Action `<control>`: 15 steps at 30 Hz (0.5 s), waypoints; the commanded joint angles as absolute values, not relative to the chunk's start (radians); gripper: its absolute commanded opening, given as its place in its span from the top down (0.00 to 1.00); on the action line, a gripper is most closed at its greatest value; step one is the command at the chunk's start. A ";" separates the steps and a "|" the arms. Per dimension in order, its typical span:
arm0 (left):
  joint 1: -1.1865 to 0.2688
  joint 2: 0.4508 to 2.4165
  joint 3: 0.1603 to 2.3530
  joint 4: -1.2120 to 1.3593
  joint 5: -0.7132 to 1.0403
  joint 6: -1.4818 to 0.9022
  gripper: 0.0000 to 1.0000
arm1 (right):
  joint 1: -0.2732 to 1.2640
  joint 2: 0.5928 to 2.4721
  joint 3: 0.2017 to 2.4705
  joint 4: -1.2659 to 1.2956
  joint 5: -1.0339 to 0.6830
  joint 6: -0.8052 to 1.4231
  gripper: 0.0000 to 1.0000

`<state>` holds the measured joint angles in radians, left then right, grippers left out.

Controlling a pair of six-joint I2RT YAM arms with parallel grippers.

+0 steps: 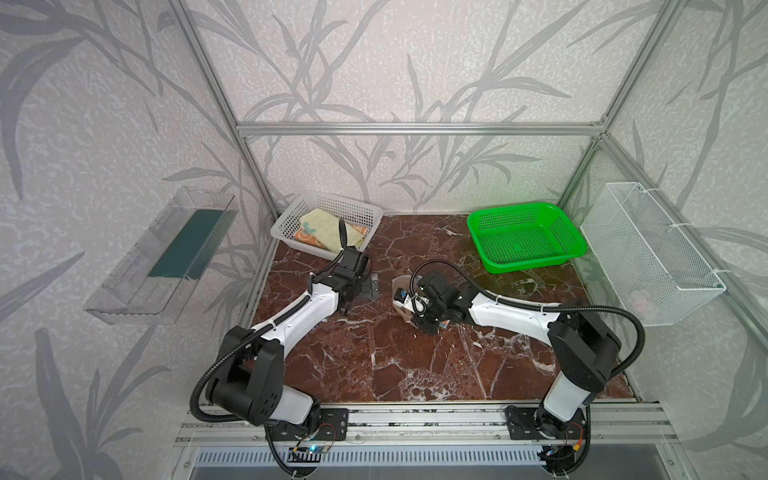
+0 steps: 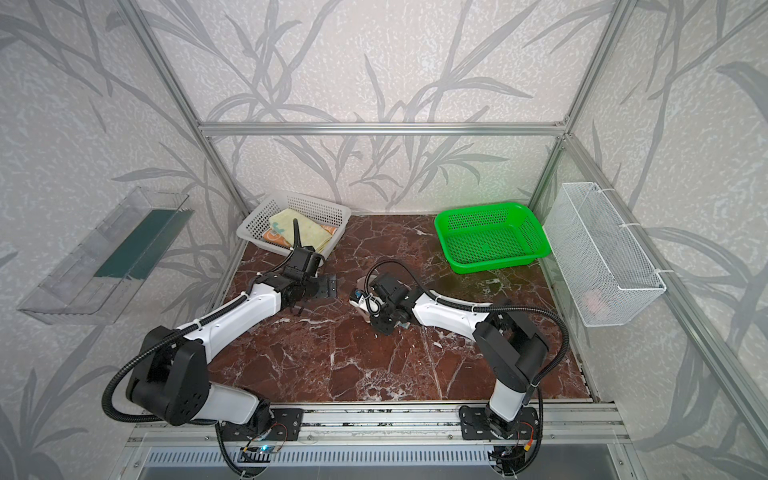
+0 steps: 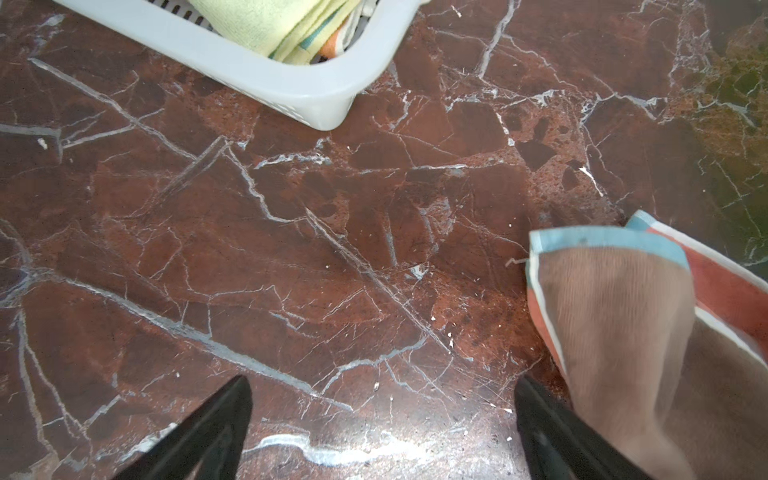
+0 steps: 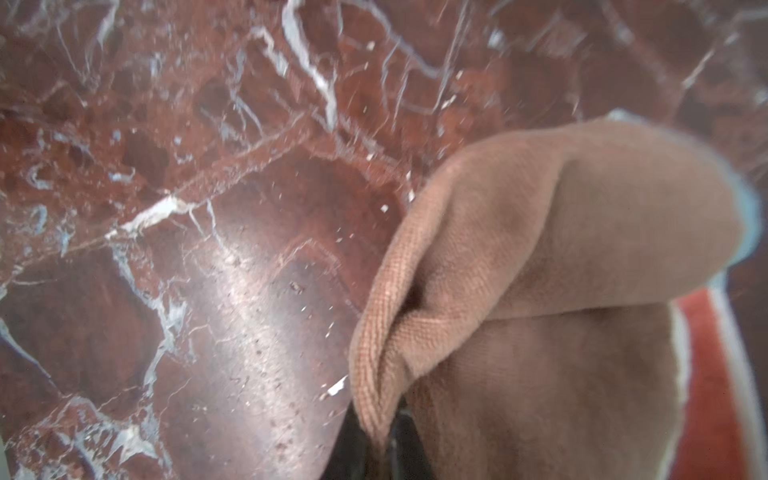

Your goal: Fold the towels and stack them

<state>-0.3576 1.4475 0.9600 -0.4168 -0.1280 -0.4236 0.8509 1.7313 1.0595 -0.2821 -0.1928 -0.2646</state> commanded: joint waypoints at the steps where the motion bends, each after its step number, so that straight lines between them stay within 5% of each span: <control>1: -0.346 1.425 0.953 -0.440 -0.126 -0.442 0.03 | 0.877 1.734 1.025 -0.315 -0.196 -0.201 0.83; 4: -0.345 1.432 0.955 -0.440 -0.123 -0.443 0.04 | 0.879 1.713 0.974 -0.326 -0.217 -0.165 0.76; 8: -0.344 1.461 0.957 -0.424 -0.100 -0.445 0.06 | 0.879 1.626 0.903 -0.290 -0.215 -0.124 0.53; 15: -0.348 1.594 0.997 -0.411 0.027 -0.416 0.18 | 0.876 1.506 0.903 -0.284 -0.140 -0.126 0.39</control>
